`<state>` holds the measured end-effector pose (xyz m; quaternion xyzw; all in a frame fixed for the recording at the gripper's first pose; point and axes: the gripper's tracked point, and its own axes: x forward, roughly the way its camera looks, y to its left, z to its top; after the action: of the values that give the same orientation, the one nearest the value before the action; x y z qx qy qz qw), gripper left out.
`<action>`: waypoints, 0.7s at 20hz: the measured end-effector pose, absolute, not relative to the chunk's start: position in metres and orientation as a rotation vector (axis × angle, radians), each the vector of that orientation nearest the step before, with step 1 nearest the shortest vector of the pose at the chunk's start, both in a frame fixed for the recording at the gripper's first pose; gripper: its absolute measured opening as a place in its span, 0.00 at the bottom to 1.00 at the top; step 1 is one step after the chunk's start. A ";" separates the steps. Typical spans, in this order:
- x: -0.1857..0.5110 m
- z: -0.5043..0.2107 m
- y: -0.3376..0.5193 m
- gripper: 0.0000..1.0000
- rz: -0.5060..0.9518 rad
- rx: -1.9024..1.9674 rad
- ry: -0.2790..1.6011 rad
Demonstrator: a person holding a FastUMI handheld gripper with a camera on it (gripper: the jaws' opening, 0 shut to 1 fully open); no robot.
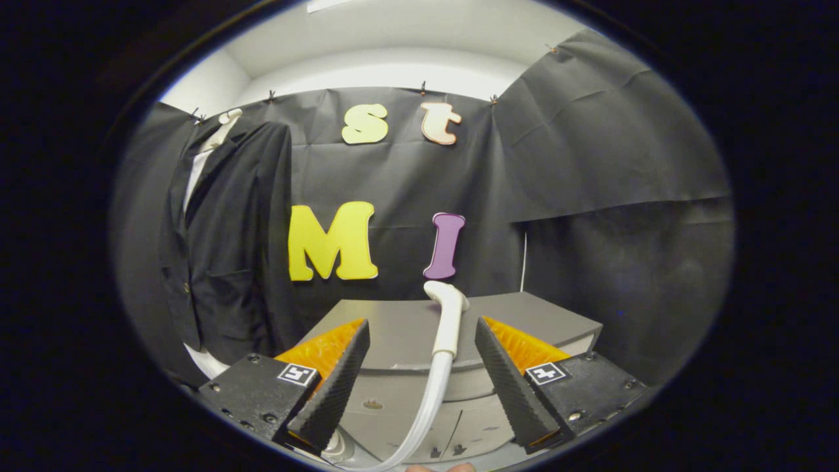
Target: Iron the clothes twice with a garment steamer, once on the left side and once on the right side.
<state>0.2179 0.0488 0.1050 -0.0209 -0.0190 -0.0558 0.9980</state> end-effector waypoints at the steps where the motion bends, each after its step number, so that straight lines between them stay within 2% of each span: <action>1: 0.230 0.107 0.048 1.00 -0.094 -0.046 -0.021; 14: 0.355 0.082 -0.011 1.00 -0.127 0.060 0.322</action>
<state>0.3555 -0.0109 0.0820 0.0297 0.1601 -0.0630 0.9846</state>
